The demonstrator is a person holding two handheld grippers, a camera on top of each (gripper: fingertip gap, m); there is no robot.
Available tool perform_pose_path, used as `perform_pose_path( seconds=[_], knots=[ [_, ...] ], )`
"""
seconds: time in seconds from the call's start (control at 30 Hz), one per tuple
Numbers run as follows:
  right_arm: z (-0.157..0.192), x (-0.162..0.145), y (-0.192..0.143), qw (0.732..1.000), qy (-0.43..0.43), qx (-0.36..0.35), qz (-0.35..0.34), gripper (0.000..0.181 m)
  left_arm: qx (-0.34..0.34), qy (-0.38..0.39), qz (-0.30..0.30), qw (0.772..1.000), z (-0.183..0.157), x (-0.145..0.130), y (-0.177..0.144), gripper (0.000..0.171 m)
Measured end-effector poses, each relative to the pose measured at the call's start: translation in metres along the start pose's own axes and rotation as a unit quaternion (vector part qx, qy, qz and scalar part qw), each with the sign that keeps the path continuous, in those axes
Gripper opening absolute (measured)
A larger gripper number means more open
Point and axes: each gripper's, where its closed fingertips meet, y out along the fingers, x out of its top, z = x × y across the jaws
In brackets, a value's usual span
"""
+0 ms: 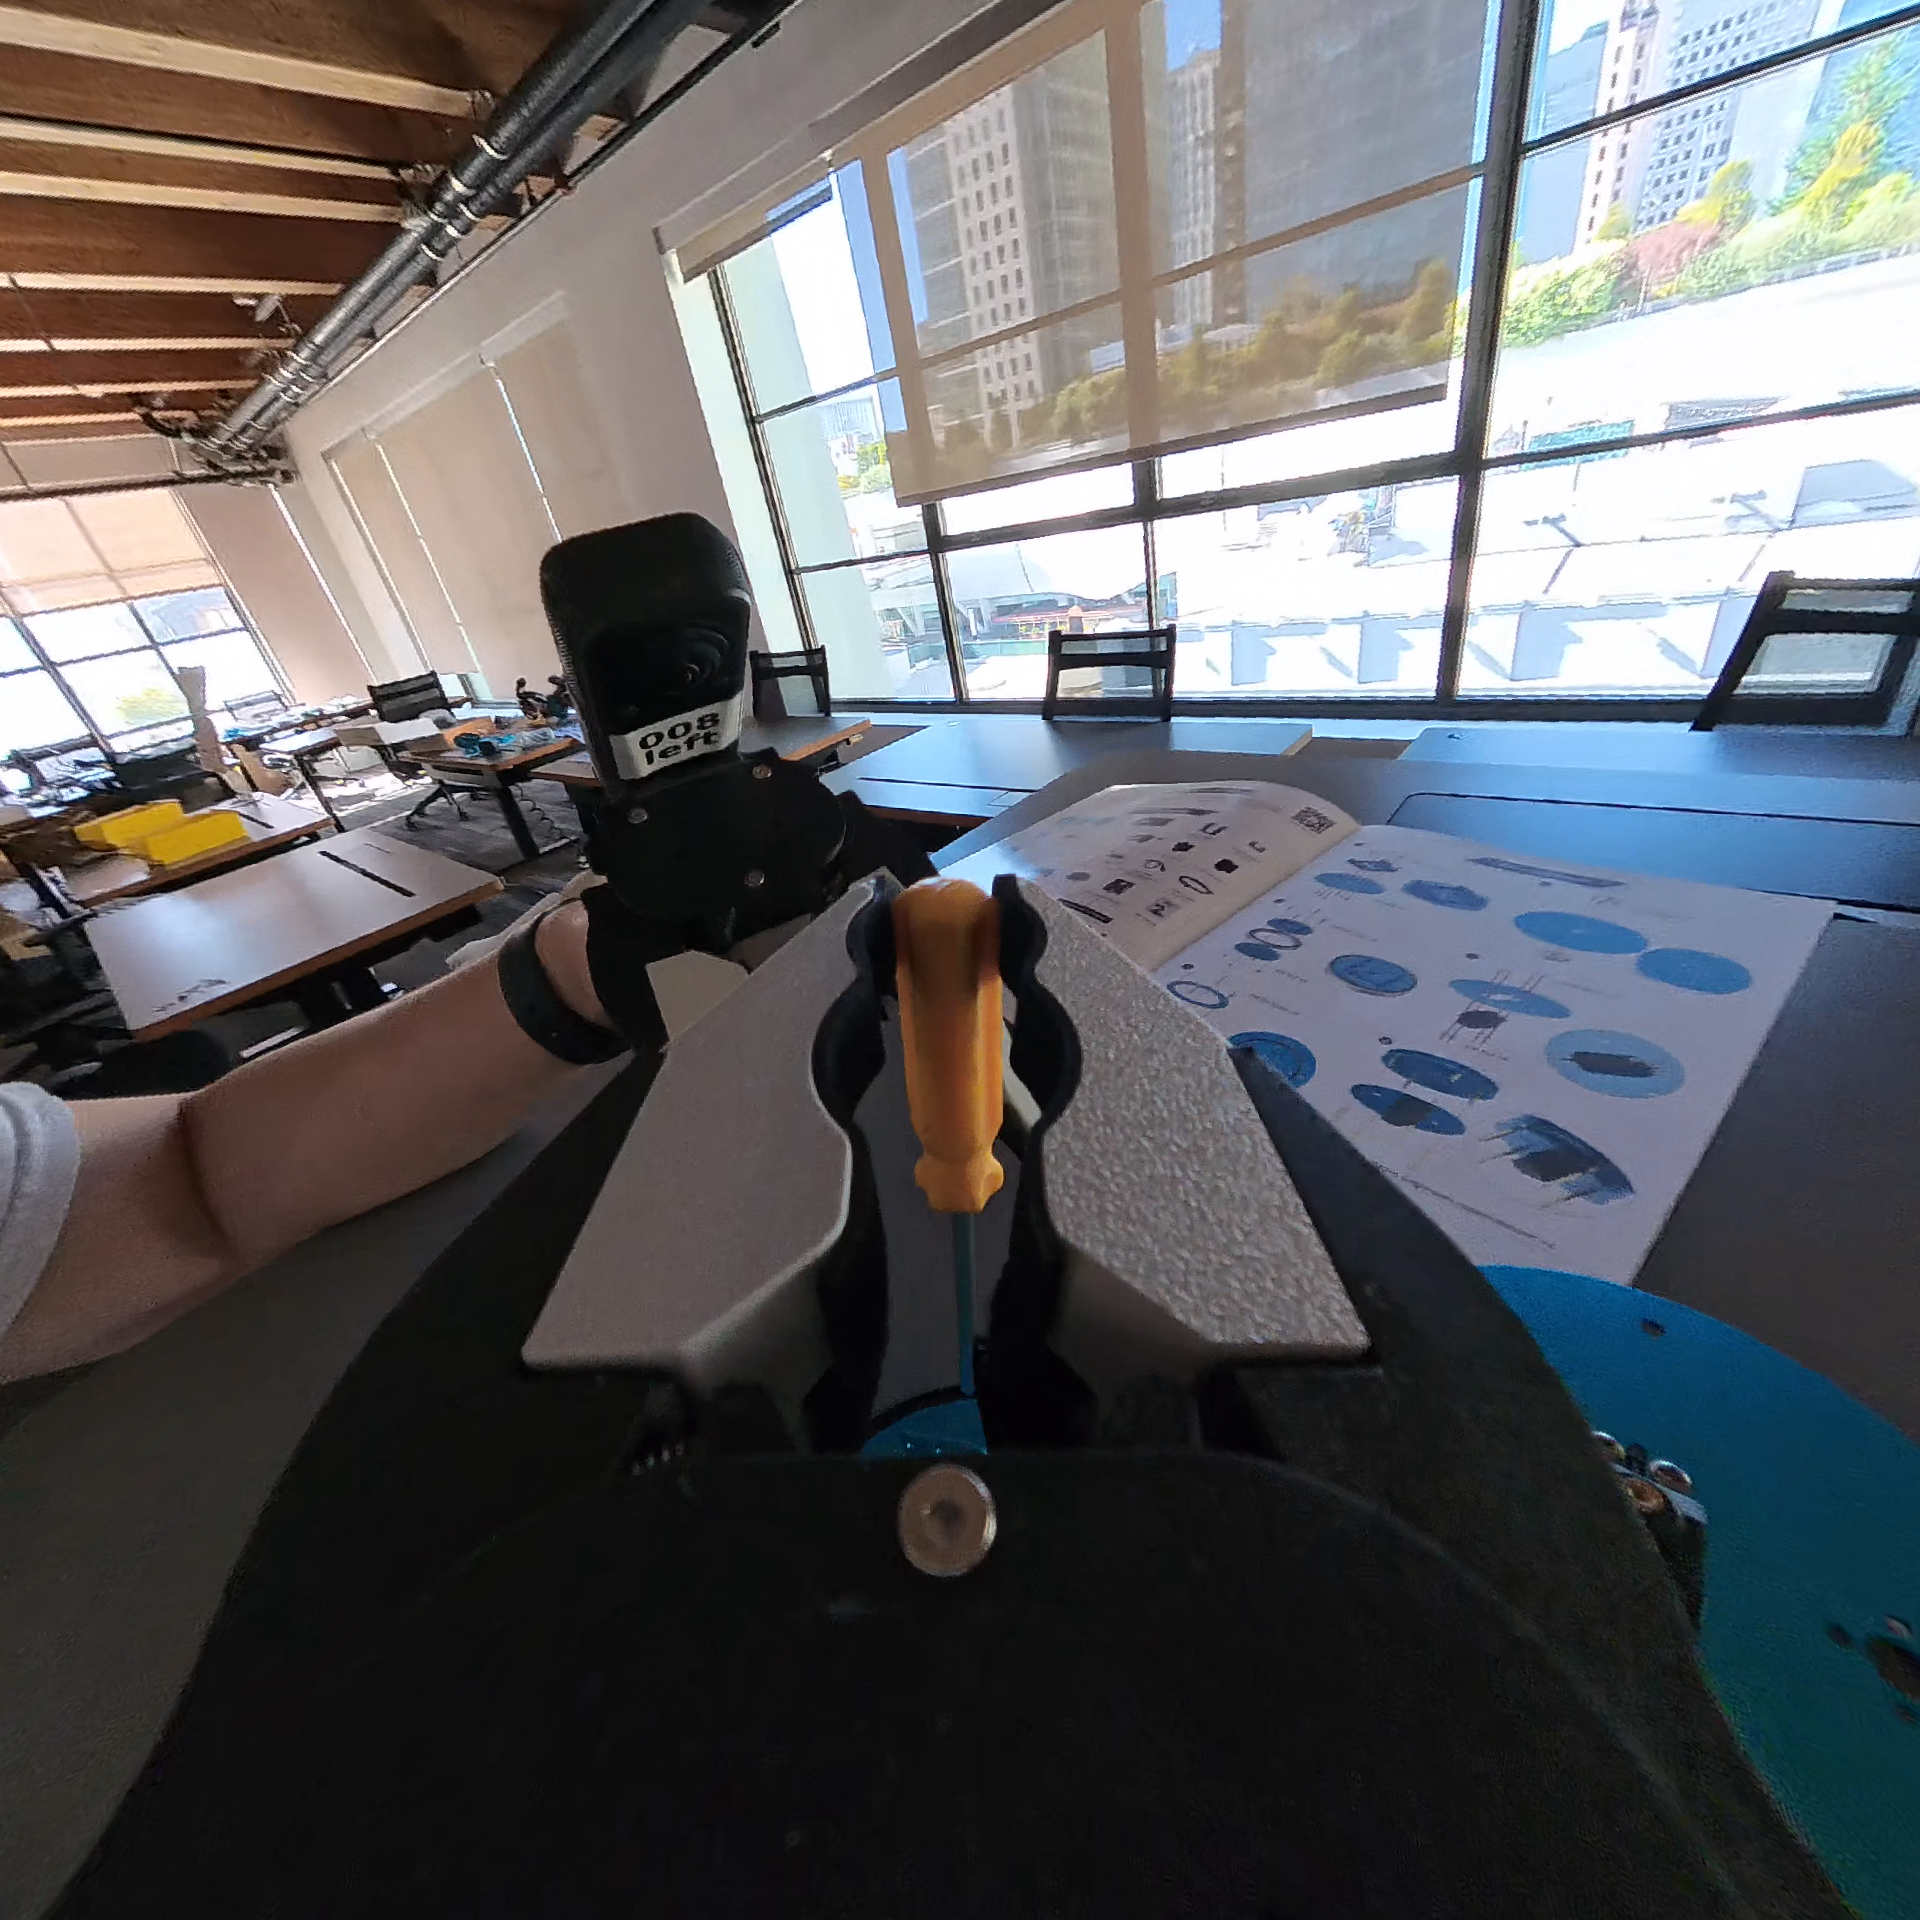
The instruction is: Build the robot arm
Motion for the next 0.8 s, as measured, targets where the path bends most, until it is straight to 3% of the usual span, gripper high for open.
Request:
perform_pose_path(
  seconds=[0.8],
  knots=[
    [-0.0014, -0.0022, -0.0020, 0.997, -0.060, -0.037, 0.010, 0.018, 0.007, -0.012, 0.003, 1.000, 0.0082, -0.0070, 0.0024, 0.048]
  ],
)
